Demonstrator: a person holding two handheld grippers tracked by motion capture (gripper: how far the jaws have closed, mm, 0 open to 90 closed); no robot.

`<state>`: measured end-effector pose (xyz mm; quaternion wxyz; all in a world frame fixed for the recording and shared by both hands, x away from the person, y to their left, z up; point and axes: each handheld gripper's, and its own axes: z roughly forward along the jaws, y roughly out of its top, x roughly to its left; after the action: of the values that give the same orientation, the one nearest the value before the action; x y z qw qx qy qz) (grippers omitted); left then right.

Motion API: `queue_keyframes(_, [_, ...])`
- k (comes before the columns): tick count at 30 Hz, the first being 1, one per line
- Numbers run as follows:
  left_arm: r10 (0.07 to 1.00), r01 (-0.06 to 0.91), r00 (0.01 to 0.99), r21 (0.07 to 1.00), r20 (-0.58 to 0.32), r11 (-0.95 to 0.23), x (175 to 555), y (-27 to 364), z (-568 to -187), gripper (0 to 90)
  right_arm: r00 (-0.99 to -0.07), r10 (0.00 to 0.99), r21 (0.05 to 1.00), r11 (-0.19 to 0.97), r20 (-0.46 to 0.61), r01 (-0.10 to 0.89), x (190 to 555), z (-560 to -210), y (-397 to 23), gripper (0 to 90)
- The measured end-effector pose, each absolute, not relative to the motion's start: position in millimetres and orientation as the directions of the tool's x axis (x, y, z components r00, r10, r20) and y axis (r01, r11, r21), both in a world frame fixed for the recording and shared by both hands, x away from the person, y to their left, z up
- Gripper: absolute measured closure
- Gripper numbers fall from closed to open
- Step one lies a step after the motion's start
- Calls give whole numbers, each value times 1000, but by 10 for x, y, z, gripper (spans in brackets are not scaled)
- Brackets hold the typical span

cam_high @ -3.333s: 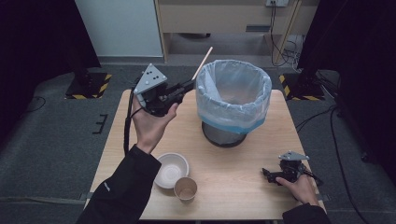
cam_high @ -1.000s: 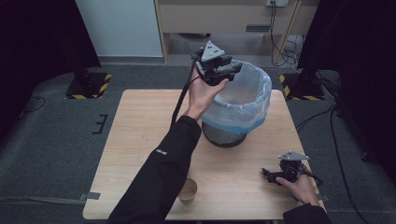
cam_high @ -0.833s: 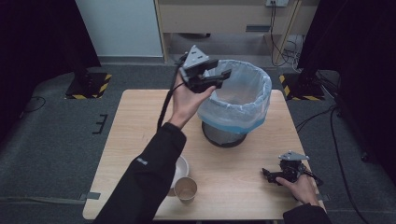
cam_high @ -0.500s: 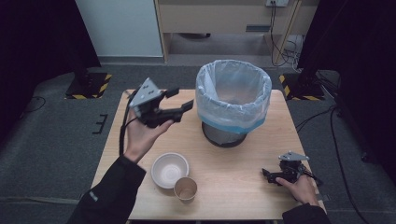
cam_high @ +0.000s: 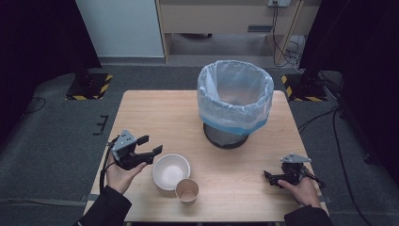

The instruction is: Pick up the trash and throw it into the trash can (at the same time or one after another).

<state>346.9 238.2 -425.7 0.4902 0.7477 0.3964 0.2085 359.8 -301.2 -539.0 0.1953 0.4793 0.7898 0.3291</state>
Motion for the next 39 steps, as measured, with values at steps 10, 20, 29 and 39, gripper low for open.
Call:
queue_keyframes(10, [793,514,605,794,-66,-326,3495,2368,-4835,335,-478,878,705,331,13,627,3591,-5388,-3025,7])
queue_keyframes(20, [809,598,574,740,-126,-309,3538,2380,-4988,402,-478,878,705,331,12,627,3590,-5388,-3025,8])
queue_keyframes(29, [831,665,536,680,-145,-310,3556,2389,-5047,535,-478,878,705,331,12,627,3590,-5388,-3025,8])
queue_keyframes(39, [835,724,498,642,-235,-251,3583,2336,-5019,762,-478,878,705,331,13,627,3590,-5388,-3024,7])
